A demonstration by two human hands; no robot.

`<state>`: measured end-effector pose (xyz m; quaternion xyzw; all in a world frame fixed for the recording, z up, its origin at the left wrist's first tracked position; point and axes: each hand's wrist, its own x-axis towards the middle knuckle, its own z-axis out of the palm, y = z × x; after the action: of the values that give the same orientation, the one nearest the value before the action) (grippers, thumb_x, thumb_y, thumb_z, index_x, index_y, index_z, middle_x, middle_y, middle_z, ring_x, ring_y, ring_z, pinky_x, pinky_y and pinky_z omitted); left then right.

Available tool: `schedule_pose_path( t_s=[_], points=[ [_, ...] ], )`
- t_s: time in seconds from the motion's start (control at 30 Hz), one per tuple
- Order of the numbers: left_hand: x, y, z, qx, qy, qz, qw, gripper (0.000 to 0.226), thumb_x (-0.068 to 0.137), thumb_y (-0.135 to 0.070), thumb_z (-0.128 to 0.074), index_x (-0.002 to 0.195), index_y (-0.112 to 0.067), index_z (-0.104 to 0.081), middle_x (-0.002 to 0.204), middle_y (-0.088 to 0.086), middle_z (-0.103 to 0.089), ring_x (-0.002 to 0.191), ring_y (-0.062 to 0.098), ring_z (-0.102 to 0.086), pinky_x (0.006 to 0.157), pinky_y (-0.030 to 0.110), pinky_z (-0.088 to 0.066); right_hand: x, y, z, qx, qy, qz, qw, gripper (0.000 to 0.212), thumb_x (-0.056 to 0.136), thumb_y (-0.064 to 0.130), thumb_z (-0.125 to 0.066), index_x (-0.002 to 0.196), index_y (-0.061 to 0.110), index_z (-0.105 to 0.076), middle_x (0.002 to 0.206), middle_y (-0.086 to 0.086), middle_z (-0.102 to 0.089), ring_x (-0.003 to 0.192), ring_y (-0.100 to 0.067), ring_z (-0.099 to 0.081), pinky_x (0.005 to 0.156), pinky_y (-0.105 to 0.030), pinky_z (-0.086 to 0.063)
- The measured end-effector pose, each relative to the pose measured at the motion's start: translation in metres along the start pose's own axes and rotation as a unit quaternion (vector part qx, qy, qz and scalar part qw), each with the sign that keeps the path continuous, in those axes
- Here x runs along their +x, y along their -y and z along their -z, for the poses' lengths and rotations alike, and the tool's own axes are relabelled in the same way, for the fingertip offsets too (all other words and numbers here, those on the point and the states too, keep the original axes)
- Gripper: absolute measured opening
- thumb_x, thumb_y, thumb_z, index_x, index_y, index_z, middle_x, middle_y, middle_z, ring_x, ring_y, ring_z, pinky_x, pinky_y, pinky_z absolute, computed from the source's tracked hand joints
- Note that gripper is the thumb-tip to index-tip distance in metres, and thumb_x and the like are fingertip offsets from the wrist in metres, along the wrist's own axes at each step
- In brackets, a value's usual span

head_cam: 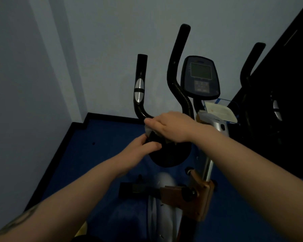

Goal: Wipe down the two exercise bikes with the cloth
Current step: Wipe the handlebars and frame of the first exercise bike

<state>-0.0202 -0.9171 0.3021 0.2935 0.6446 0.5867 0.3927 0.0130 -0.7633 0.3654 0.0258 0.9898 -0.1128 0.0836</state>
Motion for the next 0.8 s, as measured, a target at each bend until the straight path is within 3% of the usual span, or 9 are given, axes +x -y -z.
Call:
schedule_pose_path(
  t_s=[0.03,0.13,0.3,0.43,0.47,0.57,0.6,0.73,0.8],
  points=[
    [0.0,0.0,0.001,0.001,-0.001,-0.001,1.0,0.026,0.094,-0.012,-0.054,0.12,-0.011,-0.059,0.112,0.001,-0.068,0.092,-0.003,-0.063,0.073,0.006,-0.046,-0.007,-0.005,0.002,0.025,0.007,-0.006,1.0,0.043,0.098,0.06,-0.022,0.082,0.039,-0.056,0.078,0.009,-0.059,0.073,-0.008,-0.053,0.068,-0.032,-0.039],
    [0.001,-0.002,0.004,0.012,0.011,0.002,1.0,0.027,0.094,-0.01,-0.055,0.12,-0.01,-0.058,0.117,0.007,-0.066,0.104,0.009,-0.062,0.082,0.011,-0.048,-0.015,-0.014,0.008,0.031,0.021,-0.034,0.999,0.052,0.098,0.06,-0.023,0.111,0.031,-0.064,0.103,0.0,-0.066,0.089,-0.015,-0.056,0.076,-0.032,-0.041],
    [0.003,0.003,0.001,-0.01,0.019,0.013,1.0,0.032,0.094,-0.01,-0.053,0.126,-0.013,-0.055,0.119,0.003,-0.065,0.105,0.008,-0.062,0.083,0.012,-0.048,0.005,0.012,-0.005,-0.097,-0.014,-0.031,0.995,0.054,0.1,0.057,-0.021,0.1,0.026,-0.066,0.077,0.003,-0.056,0.073,-0.017,-0.051,0.053,-0.029,-0.029],
    [0.005,0.003,0.005,-0.008,0.033,0.004,0.999,0.037,0.089,-0.017,-0.063,0.125,-0.011,-0.056,0.123,0.01,-0.064,0.111,0.015,-0.061,0.087,0.016,-0.049,-0.028,-0.017,0.005,0.059,-0.043,-0.092,0.993,0.048,0.099,0.058,-0.025,0.117,0.034,-0.061,0.097,0.007,-0.062,0.086,-0.015,-0.055,0.067,-0.032,-0.041],
    [0.005,0.002,0.006,-0.005,0.038,0.002,0.999,0.044,0.083,-0.022,-0.065,0.124,-0.01,-0.056,0.123,0.011,-0.063,0.111,0.016,-0.06,0.088,0.017,-0.048,-0.038,-0.021,0.004,0.04,-0.053,-0.103,0.992,0.045,0.099,0.056,-0.026,0.121,0.033,-0.059,0.106,0.004,-0.064,0.091,-0.018,-0.058,0.07,-0.034,-0.044],
    [0.005,0.002,0.004,-0.016,0.042,-0.005,0.999,0.054,0.074,-0.027,-0.059,0.124,-0.007,-0.055,0.123,0.018,-0.061,0.108,0.018,-0.059,0.092,0.025,-0.047,-0.042,-0.004,-0.022,-0.153,-0.172,-0.128,0.965,0.031,0.102,0.043,-0.034,0.123,0.028,-0.052,0.108,-0.002,-0.063,0.087,-0.028,-0.062,0.054,-0.032,-0.034],
    [0.005,0.003,0.003,-0.023,0.044,-0.007,0.999,0.055,0.074,-0.026,-0.059,0.125,-0.007,-0.055,0.123,0.018,-0.061,0.109,0.02,-0.059,0.094,0.028,-0.047,-0.042,0.006,-0.03,-0.153,-0.208,-0.159,0.953,0.033,0.102,0.044,-0.033,0.118,0.025,-0.055,0.102,-0.003,-0.064,0.084,-0.027,-0.063,0.052,-0.031,-0.029],
    [0.008,-0.003,0.007,-0.007,0.042,-0.059,0.997,0.043,0.082,-0.007,-0.072,0.121,-0.009,-0.056,0.108,0.005,-0.064,0.098,0.012,-0.062,0.081,0.017,-0.051,-0.064,0.022,-0.051,0.075,-0.323,-0.294,0.897,0.044,0.095,0.054,-0.021,0.1,0.023,-0.052,0.09,0.001,-0.063,0.08,-0.019,-0.058,0.058,-0.032,-0.032],
    [0.013,-0.009,0.013,0.024,0.047,-0.094,0.994,0.052,0.079,0.0,-0.072,0.126,-0.012,-0.054,0.116,0.001,-0.062,0.103,0.01,-0.062,0.084,0.017,-0.05,-0.079,0.035,-0.062,0.086,-0.355,-0.317,0.875,0.041,0.094,0.055,-0.019,0.098,0.024,-0.046,0.086,0.005,-0.059,0.074,-0.015,-0.053,0.054,-0.032,-0.03]
  ],
)
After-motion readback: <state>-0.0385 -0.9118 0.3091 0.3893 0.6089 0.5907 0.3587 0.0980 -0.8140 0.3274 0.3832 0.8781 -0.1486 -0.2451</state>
